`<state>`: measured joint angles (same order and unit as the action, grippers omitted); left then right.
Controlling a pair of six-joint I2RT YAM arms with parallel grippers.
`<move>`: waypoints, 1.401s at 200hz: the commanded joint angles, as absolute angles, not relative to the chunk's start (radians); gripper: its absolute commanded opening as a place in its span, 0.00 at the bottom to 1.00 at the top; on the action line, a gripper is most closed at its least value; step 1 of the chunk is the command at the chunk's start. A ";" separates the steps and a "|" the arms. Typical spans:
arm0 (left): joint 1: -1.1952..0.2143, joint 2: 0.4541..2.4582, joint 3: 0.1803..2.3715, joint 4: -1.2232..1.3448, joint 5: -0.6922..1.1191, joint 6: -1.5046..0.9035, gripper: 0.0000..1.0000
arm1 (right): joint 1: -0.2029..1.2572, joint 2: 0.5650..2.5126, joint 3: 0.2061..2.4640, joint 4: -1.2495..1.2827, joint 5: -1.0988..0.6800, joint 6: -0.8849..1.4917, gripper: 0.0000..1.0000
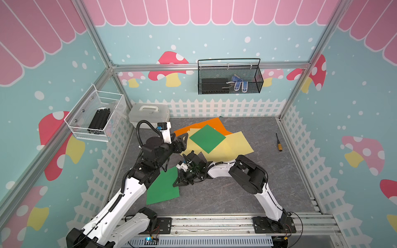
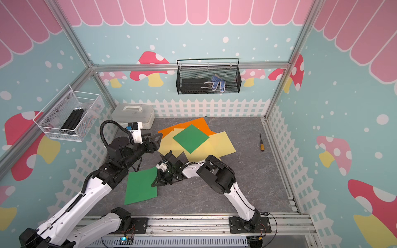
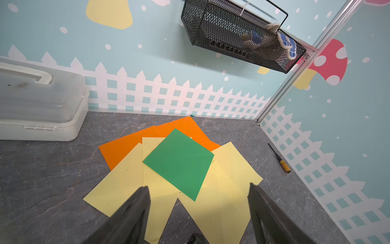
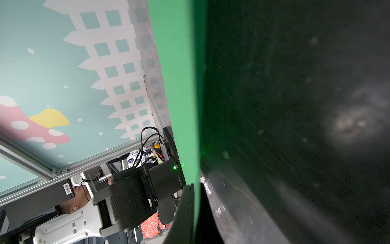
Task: Sort the scattered colored papers by color
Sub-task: Place the colored paper at the center of the board.
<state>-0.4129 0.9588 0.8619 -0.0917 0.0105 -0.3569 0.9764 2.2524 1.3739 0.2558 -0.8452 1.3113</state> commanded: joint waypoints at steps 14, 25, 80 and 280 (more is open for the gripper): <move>-0.415 0.917 0.851 -0.070 -0.011 -0.403 0.76 | 0.985 2.258 1.368 0.369 -0.771 1.402 0.00; -0.389 0.910 0.853 -0.071 -0.019 -0.409 0.76 | 0.987 2.274 1.361 0.428 -0.739 1.458 0.00; -0.372 0.878 0.842 -0.084 -0.040 -0.431 0.77 | 1.008 2.369 1.423 0.555 -0.642 1.607 0.00; -0.341 0.850 0.815 -0.097 -0.006 -0.442 0.78 | 1.039 2.367 1.534 0.273 -0.617 1.445 0.30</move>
<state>-0.3473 0.8635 0.8288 -0.0929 -0.0147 -0.4210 1.0344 2.3829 1.5276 0.3607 -0.6437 1.4662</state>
